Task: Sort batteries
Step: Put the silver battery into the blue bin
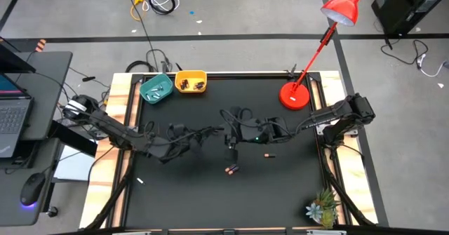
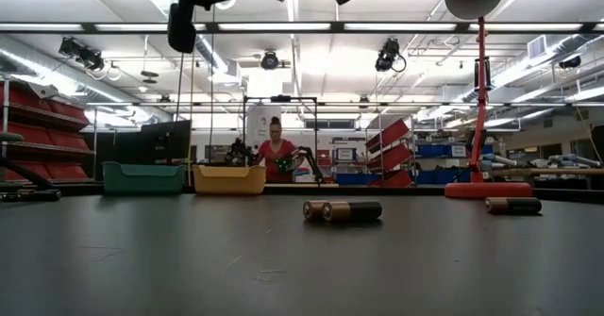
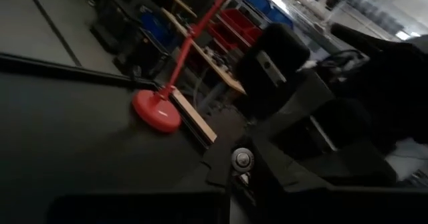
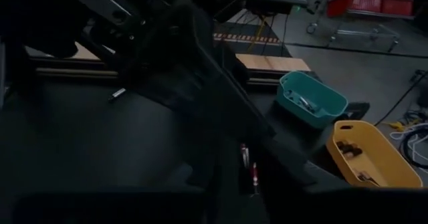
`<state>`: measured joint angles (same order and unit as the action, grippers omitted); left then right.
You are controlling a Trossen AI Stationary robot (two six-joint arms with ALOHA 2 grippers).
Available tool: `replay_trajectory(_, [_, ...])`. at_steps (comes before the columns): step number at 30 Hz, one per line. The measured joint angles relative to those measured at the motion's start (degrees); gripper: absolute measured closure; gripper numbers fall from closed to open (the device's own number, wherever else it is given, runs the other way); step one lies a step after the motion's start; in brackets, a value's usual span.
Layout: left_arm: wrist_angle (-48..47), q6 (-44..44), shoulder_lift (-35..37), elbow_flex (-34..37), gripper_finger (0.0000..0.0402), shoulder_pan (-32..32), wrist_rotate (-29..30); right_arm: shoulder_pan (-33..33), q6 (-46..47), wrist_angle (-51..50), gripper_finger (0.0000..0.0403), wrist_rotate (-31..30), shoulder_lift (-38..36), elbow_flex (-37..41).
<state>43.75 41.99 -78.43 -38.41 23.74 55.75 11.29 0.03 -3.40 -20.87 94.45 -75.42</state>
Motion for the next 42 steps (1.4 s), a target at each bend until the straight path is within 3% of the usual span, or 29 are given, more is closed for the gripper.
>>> replay_trajectory(4, [-2.02,-1.68,1.15,0.07,0.0369,-1.74,2.15,-0.64,-0.09,-1.37,0.0272,-0.15,0.0,0.0])
replay_trajectory(8, [-10.8,0.79,5.87,0.07,0.0369,-4.48,5.55,-0.92,0.14,-4.1,0.0251,-1.23,0.0,-0.02])
replay_trajectory(13, [-37.51,13.47,16.26,0.07,0.0369,-8.93,9.03,-2.32,0.98,-5.8,0.0241,-2.25,0.0,-0.02])
replay_trajectory(18, [-69.73,30.8,26.25,0.09,0.0369,-17.93,7.56,-2.57,7.23,-6.66,0.0244,-2.03,0.0,-0.02])
replay_trajectory(24, [-91.6,36.17,32.6,0.09,0.0369,-31.21,2.85,-0.59,9.29,-6.87,0.0244,-2.01,0.0,-0.02])
replay_trajectory(28, [-94.74,35.01,32.52,0.56,0.0369,-38.83,0.12,0.29,9.31,-6.62,0.0247,-1.87,0.0,-0.02])
replay_trajectory(34, [-85.86,27.49,30.4,4.02,0.0363,-48.43,-1.71,0.33,11.37,-6.54,0.025,-1.94,0.0,-0.02])
replay_trajectory(42, [-79.0,24.15,25.65,7.49,0.0362,-58.97,-2.89,0.93,16.11,-6.56,0.025,-2.03,0.0,-0.02])
